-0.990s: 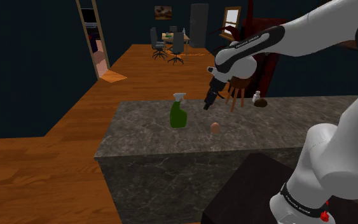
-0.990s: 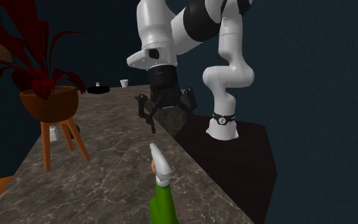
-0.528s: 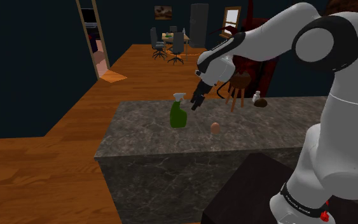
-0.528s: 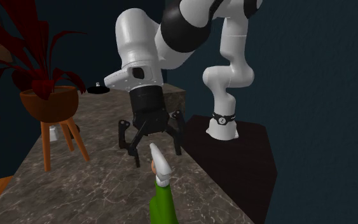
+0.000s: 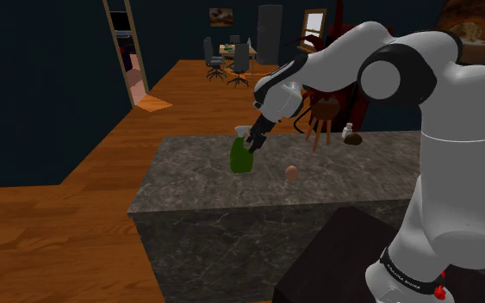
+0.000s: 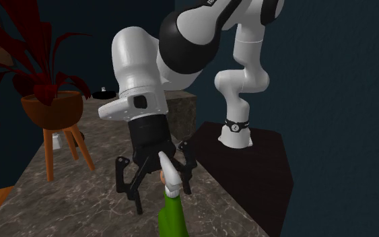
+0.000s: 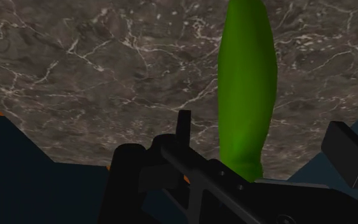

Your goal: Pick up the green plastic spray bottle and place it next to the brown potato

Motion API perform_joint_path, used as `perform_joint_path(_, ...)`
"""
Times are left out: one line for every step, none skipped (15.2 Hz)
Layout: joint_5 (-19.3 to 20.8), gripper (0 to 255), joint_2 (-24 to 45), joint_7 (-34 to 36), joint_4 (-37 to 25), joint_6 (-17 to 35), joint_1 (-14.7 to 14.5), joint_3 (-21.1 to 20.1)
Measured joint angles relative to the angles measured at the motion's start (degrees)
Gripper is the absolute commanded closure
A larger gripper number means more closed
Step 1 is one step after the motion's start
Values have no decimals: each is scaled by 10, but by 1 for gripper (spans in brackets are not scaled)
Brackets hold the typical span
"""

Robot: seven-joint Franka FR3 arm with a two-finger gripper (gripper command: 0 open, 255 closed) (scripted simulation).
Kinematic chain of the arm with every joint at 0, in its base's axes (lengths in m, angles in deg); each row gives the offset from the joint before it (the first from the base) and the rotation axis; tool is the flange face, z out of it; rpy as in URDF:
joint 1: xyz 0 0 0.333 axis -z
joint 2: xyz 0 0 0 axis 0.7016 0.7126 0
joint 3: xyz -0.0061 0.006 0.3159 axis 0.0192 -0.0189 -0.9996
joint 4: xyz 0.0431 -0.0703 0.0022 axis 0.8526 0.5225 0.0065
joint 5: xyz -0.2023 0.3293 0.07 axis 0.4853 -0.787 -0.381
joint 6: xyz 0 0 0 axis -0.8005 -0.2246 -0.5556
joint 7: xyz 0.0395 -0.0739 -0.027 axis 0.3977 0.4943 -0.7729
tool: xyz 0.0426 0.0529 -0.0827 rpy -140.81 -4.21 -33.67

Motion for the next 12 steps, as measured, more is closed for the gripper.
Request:
perform_joint_path(-5,0,5,-3,-1,4,0,-3)
perform_joint_path(-14,0,14,-8,-3,8,1,-7)
perform_joint_path(-17,0,16,-10,-3,10,1,-9)
perform_joint_path(-19,0,19,-10,-4,11,1,-10)
perform_joint_path(-20,0,21,-10,-6,11,1,-11)
perform_joint_path(-21,0,21,-11,-6,12,1,-11)
perform_joint_path(-21,0,22,-11,-6,12,1,-11)
perform_joint_path(-21,0,22,-11,-6,12,1,-11)
perform_joint_path(-22,0,22,-11,-6,12,1,-11)
perform_joint_path(-22,255,22,-11,-6,12,1,-11)
perform_joint_path(-22,255,22,-11,-6,12,1,-11)
perform_joint_path(-22,255,22,-11,-6,12,1,-11)
